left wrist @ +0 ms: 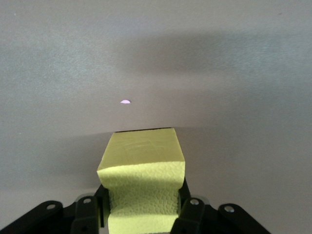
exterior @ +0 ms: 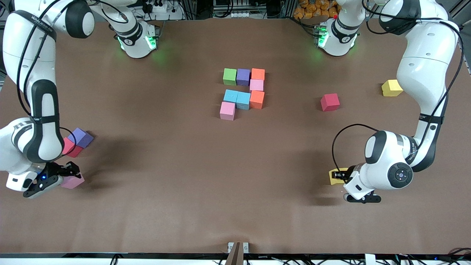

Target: Form number 2 with 11 blocks

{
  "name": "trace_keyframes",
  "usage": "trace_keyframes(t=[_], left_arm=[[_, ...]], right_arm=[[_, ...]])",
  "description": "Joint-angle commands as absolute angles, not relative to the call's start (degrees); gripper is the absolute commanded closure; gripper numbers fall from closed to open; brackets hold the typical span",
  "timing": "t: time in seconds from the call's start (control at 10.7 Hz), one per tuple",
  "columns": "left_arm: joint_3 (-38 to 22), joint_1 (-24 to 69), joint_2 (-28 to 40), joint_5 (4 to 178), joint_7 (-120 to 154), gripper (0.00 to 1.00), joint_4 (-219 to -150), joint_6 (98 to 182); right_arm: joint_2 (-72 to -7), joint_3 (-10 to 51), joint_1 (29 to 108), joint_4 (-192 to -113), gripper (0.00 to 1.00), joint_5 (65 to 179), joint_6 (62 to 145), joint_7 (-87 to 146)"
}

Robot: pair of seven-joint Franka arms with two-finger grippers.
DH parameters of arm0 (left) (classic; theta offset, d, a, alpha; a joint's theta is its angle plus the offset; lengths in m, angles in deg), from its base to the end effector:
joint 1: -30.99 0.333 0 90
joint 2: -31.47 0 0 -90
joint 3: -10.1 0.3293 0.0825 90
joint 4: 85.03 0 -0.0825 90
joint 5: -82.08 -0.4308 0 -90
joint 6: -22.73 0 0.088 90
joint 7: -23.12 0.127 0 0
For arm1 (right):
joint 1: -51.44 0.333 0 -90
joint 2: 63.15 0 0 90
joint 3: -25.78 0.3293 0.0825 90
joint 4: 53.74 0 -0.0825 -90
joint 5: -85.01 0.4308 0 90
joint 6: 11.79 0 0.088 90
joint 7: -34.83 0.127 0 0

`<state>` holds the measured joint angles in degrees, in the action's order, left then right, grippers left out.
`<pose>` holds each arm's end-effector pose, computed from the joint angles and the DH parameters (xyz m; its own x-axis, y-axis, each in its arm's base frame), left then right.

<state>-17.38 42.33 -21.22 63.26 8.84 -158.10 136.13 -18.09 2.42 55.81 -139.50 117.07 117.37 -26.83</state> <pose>0.7733 -0.1122 0.1887 0.9900 -0.0422 -0.1349 -0.0339 -0.9975 0.0627 0.7444 -0.1833 0.1952 0.8620 0.4814 0.1587 0.4935 -0.8685 -0.0461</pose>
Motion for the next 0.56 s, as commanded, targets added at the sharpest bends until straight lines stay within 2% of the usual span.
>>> trace_keyframes(t=[0.0, 0.19, 0.47], left_arm=[[-18.36, 40.66, -19.07, 64.15, 9.32, 0.97, -158.25, 135.41], [-21.70, 39.44, -19.07, 63.97, 8.97, 0.98, -157.98, 134.79], [-21.98, 31.02, -19.50, 64.15, 3.64, 0.98, -156.93, 135.67]], right_arm=[[-20.25, 2.31, 59.41, -139.78, 0.72, 117.35, 112.86, -19.00], [-20.87, 2.22, 63.54, -140.57, 0.71, 117.35, 110.99, -11.71], [-22.19, 2.22, 69.62, -143.56, 0.71, 117.35, 111.25, -2.55]])
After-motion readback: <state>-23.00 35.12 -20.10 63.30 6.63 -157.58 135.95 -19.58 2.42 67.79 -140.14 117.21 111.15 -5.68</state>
